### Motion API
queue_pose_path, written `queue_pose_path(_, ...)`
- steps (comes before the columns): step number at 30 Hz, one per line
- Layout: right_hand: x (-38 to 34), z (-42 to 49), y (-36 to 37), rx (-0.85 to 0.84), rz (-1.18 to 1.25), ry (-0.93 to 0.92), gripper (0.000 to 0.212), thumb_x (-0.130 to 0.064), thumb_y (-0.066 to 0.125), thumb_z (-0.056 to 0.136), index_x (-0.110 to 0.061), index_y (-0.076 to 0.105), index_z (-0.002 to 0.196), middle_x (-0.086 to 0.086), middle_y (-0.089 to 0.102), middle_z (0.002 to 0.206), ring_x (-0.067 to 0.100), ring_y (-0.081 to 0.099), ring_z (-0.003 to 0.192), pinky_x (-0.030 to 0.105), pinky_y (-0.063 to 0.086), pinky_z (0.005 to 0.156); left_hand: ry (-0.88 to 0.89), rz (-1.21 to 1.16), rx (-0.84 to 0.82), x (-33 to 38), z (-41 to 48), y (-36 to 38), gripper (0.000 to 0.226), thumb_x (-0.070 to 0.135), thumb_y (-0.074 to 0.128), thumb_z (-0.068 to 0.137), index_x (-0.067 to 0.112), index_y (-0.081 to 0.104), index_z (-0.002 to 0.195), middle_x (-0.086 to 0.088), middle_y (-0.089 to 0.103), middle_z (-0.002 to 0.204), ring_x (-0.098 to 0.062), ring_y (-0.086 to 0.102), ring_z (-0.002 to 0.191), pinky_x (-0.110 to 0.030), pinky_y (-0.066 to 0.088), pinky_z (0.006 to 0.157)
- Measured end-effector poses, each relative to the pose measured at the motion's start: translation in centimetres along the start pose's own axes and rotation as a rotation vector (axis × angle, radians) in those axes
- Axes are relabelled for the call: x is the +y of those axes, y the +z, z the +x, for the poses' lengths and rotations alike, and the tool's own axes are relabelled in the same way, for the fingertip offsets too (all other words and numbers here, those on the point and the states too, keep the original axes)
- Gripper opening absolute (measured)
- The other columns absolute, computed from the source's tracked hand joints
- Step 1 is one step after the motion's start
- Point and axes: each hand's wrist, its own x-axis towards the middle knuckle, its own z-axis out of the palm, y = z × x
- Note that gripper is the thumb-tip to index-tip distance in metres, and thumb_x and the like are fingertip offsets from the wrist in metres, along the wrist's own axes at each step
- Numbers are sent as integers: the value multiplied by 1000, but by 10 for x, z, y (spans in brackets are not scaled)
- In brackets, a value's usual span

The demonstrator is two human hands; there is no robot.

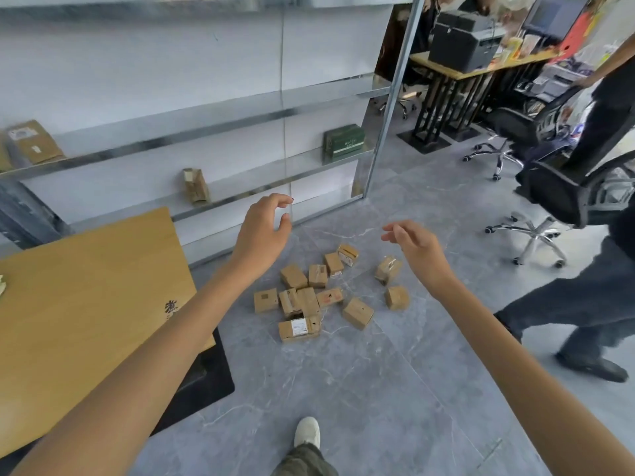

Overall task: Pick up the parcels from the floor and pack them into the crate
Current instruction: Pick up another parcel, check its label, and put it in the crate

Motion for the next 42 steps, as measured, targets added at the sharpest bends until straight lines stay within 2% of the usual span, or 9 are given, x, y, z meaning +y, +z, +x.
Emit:
queue_pose_path(5, 5, 56, 14, -21, 3, 15, 26, -17, 39, 101, -10, 62, 110, 8, 68, 106, 19, 60, 100, 26, 44, 84, -27, 9, -25, -24, 48, 9, 30, 13, 46, 96, 17, 53, 125, 1, 57, 126, -12, 48, 122, -26, 36, 103)
queue_pose_path(10, 16, 104, 20, -25, 29, 56, 26, -18, 38, 101, -11, 62, 110, 9, 68, 106, 17, 60, 99, 21, 43, 79, -48, -1, -39, -39, 87, 21, 31, 12, 45, 96, 15, 52, 126, 1, 56, 128, -11, 47, 122, -20, 32, 100)
queue_pose_path(19, 40, 193, 22, -50, 55, 123, 27, -17, 38, 101, -8, 62, 111, 9, 68, 104, 17, 59, 98, 16, 42, 76, -94, -51, -58, -65, 161, 67, 29, 10, 45, 95, 15, 55, 122, 2, 58, 123, -9, 50, 118, -20, 35, 100)
queue_pose_path(28, 107, 293, -7, -37, 78, 303, 24, -17, 40, 101, -12, 63, 104, 7, 68, 100, 17, 59, 94, 19, 43, 73, -167, -61, -241, -74, 255, 181, 27, 15, 45, 97, 19, 54, 122, 6, 58, 122, -6, 51, 115, -18, 34, 95)
queue_pose_path(33, 177, 333, -17, 7, 86, 456, 24, -15, 40, 100, -11, 64, 101, 6, 68, 96, 16, 61, 88, 19, 43, 69, -258, -88, -345, -97, 299, 264, 25, 13, 44, 97, 19, 56, 118, 4, 59, 120, -9, 53, 114, -18, 37, 91)
queue_pose_path(36, 221, 345, -15, 49, 137, 591, 25, -11, 40, 100, -5, 64, 101, 8, 66, 94, 16, 58, 84, 16, 41, 67, -336, -89, -442, -118, 304, 316, 23, 15, 42, 98, 16, 57, 116, 0, 61, 118, -12, 57, 108, -22, 42, 86)
queue_pose_path(38, 253, 347, -10, 96, 171, 676, 25, -10, 40, 99, -12, 64, 91, 9, 67, 91, 20, 59, 86, 22, 42, 70, -387, -70, -520, -138, 300, 350, 24, 16, 42, 99, 16, 56, 118, 1, 60, 119, -11, 59, 102, -22, 45, 81)
queue_pose_path(40, 289, 345, -1, 131, 201, 759, 28, -9, 40, 99, -16, 63, 85, 13, 67, 93, 23, 59, 86, 24, 42, 70, -437, -77, -600, -161, 294, 383, 22, 14, 42, 98, 18, 55, 116, 0, 60, 119, -13, 58, 106, -26, 46, 84)
queue_pose_path(42, 327, 339, 12, 131, 202, 851, 26, -10, 40, 99, -11, 64, 90, 15, 68, 93, 23, 60, 84, 21, 44, 68, -472, -61, -657, -184, 286, 417, 22, 13, 43, 97, 18, 55, 115, 0, 60, 116, -16, 57, 110, -30, 47, 89)
